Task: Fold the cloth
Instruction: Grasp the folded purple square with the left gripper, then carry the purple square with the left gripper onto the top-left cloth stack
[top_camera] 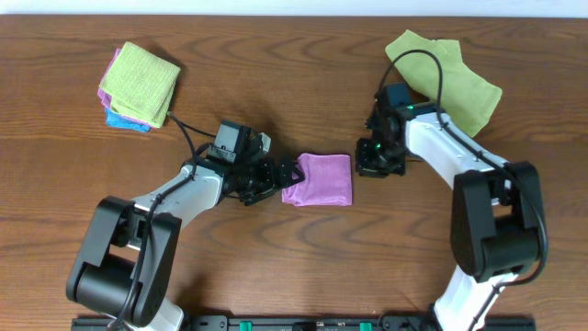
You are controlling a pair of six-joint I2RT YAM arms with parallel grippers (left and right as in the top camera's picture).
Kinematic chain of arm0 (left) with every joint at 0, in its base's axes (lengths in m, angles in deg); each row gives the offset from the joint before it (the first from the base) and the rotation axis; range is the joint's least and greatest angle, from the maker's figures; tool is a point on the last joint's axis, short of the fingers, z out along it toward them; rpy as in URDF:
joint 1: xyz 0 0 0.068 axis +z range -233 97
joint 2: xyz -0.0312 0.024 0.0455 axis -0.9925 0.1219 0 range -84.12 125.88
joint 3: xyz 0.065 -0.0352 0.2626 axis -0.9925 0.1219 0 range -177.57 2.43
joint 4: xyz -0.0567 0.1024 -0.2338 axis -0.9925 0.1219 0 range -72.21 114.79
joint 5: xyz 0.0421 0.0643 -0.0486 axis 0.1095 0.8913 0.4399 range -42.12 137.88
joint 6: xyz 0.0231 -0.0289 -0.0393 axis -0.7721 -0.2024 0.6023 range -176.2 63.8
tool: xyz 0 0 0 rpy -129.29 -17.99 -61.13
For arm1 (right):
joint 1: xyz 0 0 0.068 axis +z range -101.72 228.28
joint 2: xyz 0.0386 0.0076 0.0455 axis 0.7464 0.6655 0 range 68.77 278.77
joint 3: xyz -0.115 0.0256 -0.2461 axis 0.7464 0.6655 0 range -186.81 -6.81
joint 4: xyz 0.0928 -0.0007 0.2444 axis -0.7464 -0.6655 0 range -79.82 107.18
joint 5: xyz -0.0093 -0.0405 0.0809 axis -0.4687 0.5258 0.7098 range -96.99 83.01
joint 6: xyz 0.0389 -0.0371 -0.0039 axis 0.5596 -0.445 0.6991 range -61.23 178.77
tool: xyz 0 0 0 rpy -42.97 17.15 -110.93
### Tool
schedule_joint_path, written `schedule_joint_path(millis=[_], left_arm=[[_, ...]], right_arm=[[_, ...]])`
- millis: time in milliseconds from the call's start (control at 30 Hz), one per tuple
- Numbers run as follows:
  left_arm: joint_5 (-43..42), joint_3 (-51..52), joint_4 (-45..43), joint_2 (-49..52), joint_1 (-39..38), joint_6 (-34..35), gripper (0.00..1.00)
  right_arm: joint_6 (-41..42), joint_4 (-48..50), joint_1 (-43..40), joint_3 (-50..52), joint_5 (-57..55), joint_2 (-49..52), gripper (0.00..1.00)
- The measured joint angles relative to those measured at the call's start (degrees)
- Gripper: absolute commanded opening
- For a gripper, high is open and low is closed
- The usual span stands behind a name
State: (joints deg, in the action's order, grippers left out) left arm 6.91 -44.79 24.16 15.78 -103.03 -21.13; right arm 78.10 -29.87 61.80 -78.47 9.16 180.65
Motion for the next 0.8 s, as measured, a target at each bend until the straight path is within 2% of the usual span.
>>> schedule_joint_path(millis=[300,367,400,467,533,567,633,800], left_arm=[[-0.9,0.0,-1.7,0.7,-0.8,2.1,0.96],[-0.9,0.0,-1.8,0.7,-0.9,2.3,1.0],[-0.9,0.0,-1.8,0.7,-0.9,2.4,0.9],[-0.7,-0.1,-1.6,0.9,-1.1,2.8,0.61],[-0.2,0.0,-0.8,1.9,-1.2,2.7,0.25],[0.0,0.0,-0.7,2.1,-1.2,2.9,0.16],[0.3,0.0,-0.7,2.1,-1.2,3.0,0.06],[0.9,0.0,-1.5,2.1,-1.2,2.8,0.06]], right_arm=[[1.7,1.7,5.5,0.0,3.8,1.2,0.02],[1.9,1.9,5.9,0.0,4.3,1.2,0.02],[2.0,2.1,6.0,0.0,4.7,1.2,0.02],[2.2,2.1,6.0,0.0,5.1,1.2,0.01],[2.2,2.1,5.8,0.0,5.2,1.2,0.01],[2.2,2.0,5.7,0.0,5.4,1.2,0.02],[2.2,1.8,5.4,0.0,6.2,1.2,0.02],[2.1,-1.3,4.1,-0.1,7.5,1.2,0.02]])
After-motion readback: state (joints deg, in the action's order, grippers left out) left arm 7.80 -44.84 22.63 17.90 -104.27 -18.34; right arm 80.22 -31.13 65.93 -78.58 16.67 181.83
